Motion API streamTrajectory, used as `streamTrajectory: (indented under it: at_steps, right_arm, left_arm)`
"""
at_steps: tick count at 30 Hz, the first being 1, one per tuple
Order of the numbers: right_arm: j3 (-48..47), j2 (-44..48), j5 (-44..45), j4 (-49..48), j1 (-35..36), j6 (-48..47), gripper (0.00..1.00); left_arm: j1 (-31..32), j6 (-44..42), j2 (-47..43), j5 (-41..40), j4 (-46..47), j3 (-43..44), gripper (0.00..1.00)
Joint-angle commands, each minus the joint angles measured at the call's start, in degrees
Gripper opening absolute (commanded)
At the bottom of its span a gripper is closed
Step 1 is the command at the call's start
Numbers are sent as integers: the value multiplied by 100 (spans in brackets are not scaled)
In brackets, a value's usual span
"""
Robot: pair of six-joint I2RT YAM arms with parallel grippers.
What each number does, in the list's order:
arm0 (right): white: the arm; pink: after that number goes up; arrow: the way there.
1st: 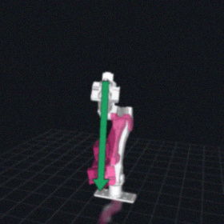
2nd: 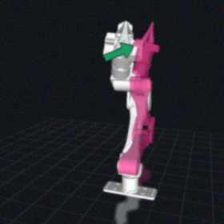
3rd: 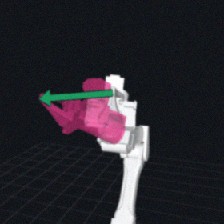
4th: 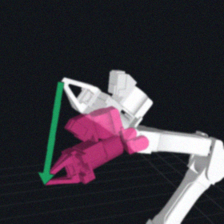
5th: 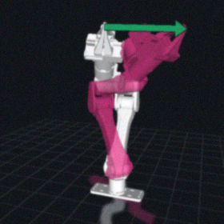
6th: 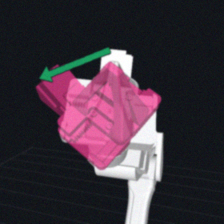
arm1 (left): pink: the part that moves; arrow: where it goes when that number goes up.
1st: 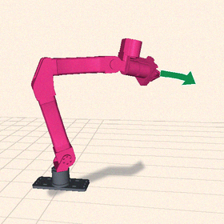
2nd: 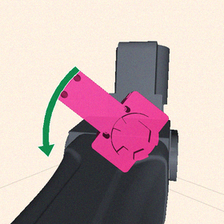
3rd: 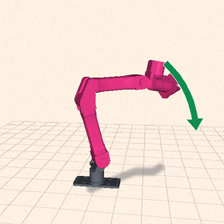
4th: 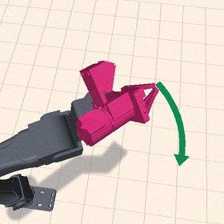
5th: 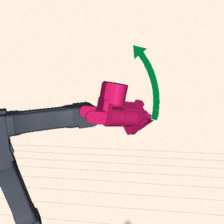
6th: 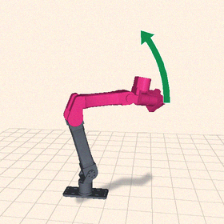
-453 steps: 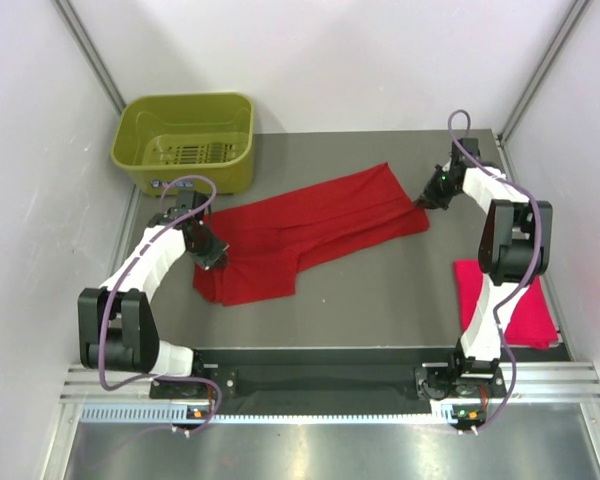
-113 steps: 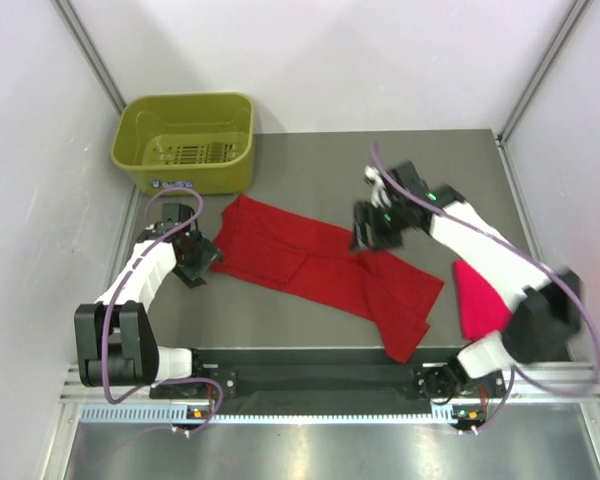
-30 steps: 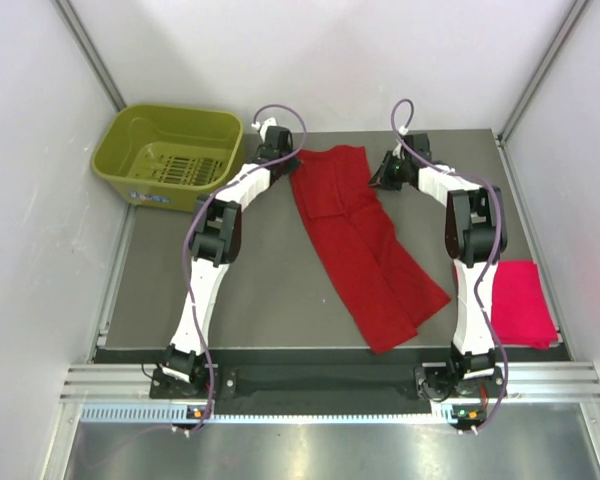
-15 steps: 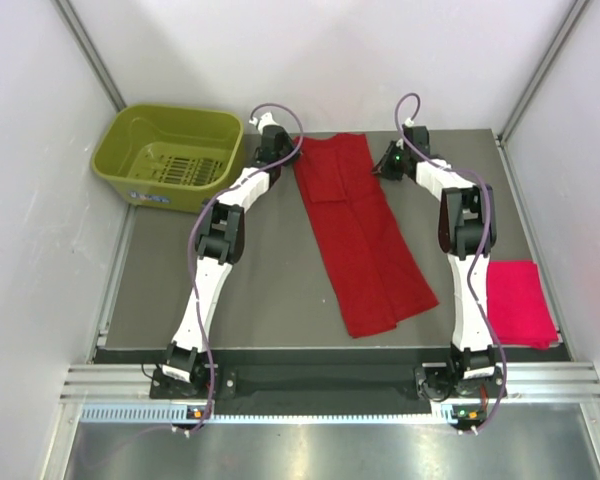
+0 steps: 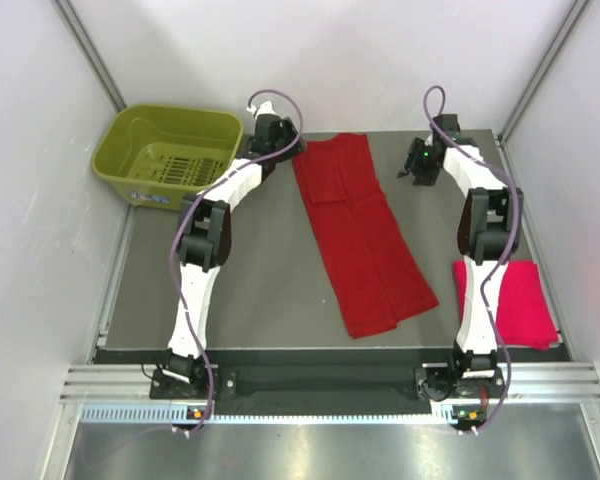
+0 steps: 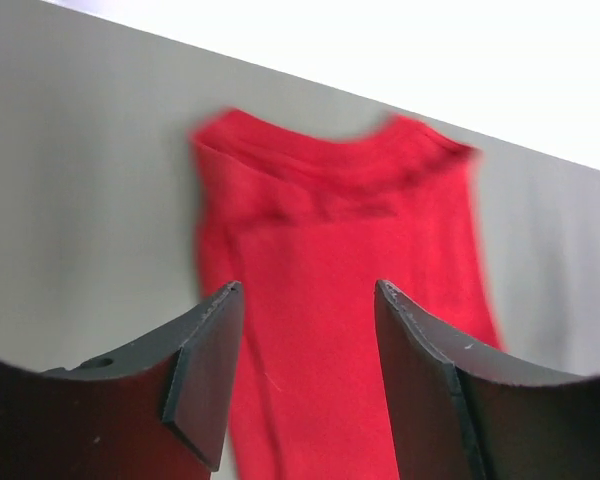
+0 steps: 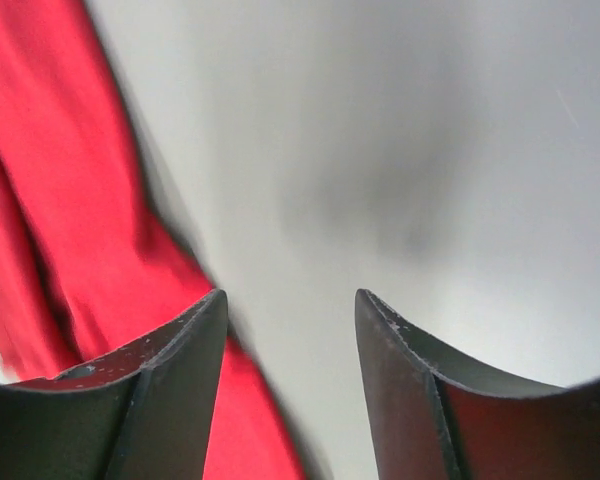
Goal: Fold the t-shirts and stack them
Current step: Fold the tshirt
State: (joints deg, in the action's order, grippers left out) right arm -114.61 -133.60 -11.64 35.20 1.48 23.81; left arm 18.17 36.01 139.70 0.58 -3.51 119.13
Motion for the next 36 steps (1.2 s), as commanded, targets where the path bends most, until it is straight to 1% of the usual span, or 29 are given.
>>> streamTrajectory:
  at_steps: [1, 2, 3, 4, 5, 6, 7, 8, 9, 10, 11, 12, 13, 14, 15, 16, 18, 21, 25, 30, 32, 33, 36]
  right_arm:
    - [674, 1133, 197, 830, -103, -438, 55]
    - [911, 1317, 206, 839, -104, -482, 55]
    - [1375, 1658, 188, 839, -104, -561, 56]
    - [1597, 1827, 162, 857, -104, -597, 56]
    - [1817, 2177, 136, 857, -104, -641, 56]
    - [2237, 2346, 109, 866, -95, -711, 56]
    - [2450, 2504, 66, 848, -104, -746, 57]
    - [2643, 2810, 57, 839, -95, -781, 57]
    - [3011, 2961, 30, 822, -104, -808, 57]
    - [3188, 3110, -74, 770, -104, -817, 57]
    - [3373, 3269, -154, 717, -104, -808, 57]
    - [3723, 3566, -215, 690, -86, -773, 57]
    - [3865, 3726, -277, 638, -60, -756, 57]
    - [4015, 3875, -304, 628, 27, -755, 57]
    - [4260, 4146, -321, 602, 63, -747, 57]
    - [4367, 4271, -365, 576, 107, -755, 58]
    - [4665, 4518, -435, 532, 213, -764, 58]
    - [5078, 4729, -594, 330, 274, -729, 59]
    - [5413, 4817, -664, 189, 292, -720, 59]
    - [5659, 5036, -673, 154, 292, -808, 60]
    - [5765, 5141, -673, 110, 292, -808, 60]
    - [5800, 5160, -656, 84, 292, -808, 60]
    - [5905, 5221, -690, 48, 292, -791, 61]
  left_arm:
    - [448, -217, -1293, 83, -176, -547, 60]
    - [546, -261, -1479, 65, -316, -714, 60]
    - [651, -313, -1663, 39, -422, -1073, 60]
    - [852, -383, -2057, -5, -536, -1259, 58]
    - [959, -367, -2269, -223, -659, -1461, 58]
    - [1064, -332, -2480, -277, -851, -1950, 57]
    - [1248, -175, -2926, -278, -905, -2225, 56]
    - [1346, -51, -3140, -260, -1002, -2497, 56]
    - [1425, 89, -3359, -243, -1116, -3048, 56]
    - [1617, 351, -3797, -190, -1152, -3358, 55]
    - [1697, 502, -4001, -94, -1178, -3640, 55]
    - [1794, 643, -4212, -67, -1187, -4226, 55]
    - [1960, 975, -4579, 125, -1179, -4510, 55]
    - [2040, 1152, -4740, 196, -1170, -4800, 56]
    - [2154, 1493, -4872, 362, -1135, -5299, 56]
    - [2199, 1662, -5091, 486, -995, -5547, 57]
    - [2226, 1970, -5198, 801, -723, -6117, 57]
    - [2270, 2147, -5129, 978, -476, -6262, 58]
    - [2401, 2498, -4672, 1523, -493, -6253, 60]
    - [2787, 2858, -4513, 1576, -124, -6569, 63]
    - [2884, 3008, -4373, 1603, -124, -6735, 62]
    - [2893, 3165, -4346, 1638, 24, -6815, 61]
    - [2920, 3324, -4433, 1621, 139, -7017, 59]
